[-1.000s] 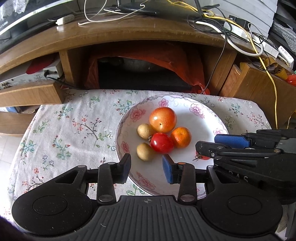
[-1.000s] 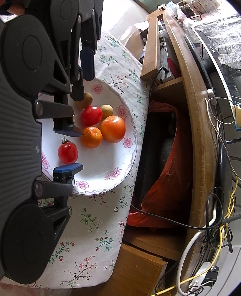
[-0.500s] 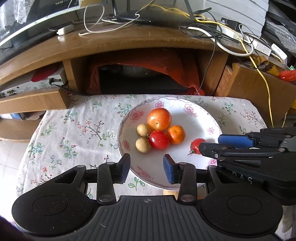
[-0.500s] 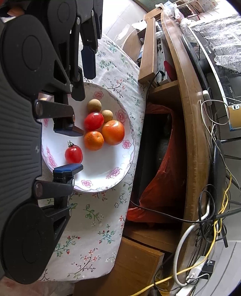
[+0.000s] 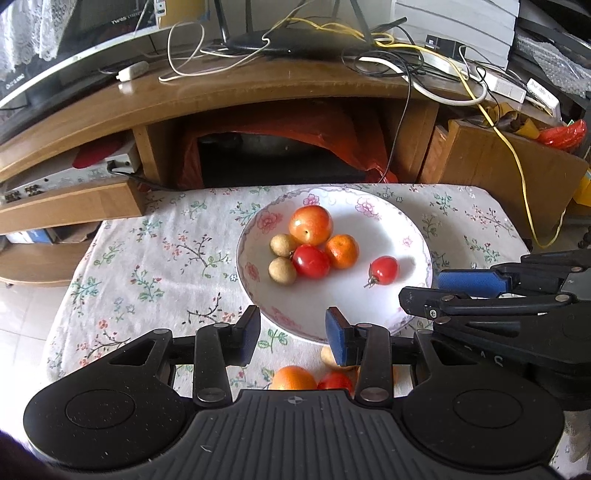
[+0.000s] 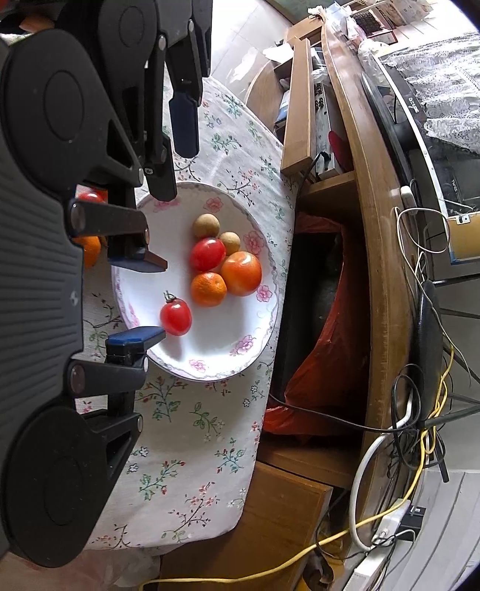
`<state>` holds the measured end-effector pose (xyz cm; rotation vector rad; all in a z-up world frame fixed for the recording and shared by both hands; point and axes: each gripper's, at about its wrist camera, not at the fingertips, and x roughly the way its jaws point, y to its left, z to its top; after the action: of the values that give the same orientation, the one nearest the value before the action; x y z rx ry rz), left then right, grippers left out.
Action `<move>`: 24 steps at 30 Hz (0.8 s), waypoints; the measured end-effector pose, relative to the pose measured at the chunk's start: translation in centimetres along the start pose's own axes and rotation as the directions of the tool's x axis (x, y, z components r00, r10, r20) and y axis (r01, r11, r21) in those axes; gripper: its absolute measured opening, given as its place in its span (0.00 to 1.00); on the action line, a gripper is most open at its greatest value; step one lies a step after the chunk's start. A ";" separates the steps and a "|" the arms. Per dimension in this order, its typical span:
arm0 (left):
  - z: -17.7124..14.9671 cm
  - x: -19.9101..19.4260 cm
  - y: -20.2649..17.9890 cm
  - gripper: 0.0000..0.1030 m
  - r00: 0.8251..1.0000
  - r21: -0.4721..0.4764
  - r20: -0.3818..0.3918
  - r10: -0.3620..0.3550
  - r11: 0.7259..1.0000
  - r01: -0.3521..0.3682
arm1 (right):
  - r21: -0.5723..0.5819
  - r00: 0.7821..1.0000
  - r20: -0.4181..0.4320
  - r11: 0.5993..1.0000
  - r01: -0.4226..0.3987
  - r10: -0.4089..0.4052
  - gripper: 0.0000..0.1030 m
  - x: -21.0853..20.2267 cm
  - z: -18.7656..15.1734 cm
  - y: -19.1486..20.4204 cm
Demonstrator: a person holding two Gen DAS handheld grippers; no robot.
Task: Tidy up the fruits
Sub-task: 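Move both open grippers back from the bowl to the loose fruits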
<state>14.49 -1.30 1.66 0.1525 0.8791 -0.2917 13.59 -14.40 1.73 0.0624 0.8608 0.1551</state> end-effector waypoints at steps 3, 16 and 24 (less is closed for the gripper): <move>-0.4 -0.3 0.0 0.45 1.000 0.002 -0.003 0.003 1.000 -0.003 | -0.007 1.000 -0.004 1.000 0.003 -0.003 0.32 -0.3 -0.3 0.3; -1.9 -1.0 -0.2 0.43 0.999 0.044 -0.020 0.034 0.998 -0.033 | -0.026 1.000 -0.027 1.000 -0.003 0.002 0.32 -0.6 -1.7 1.4; -2.6 -1.1 -0.1 0.41 0.998 0.069 -0.027 0.063 0.996 -0.061 | -0.052 0.999 -0.048 0.999 -0.006 0.004 0.32 -0.3 -2.3 2.4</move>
<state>11.88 -0.55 0.92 0.2478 0.8921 -0.2627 11.37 -12.14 0.69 0.0118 0.9041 0.1846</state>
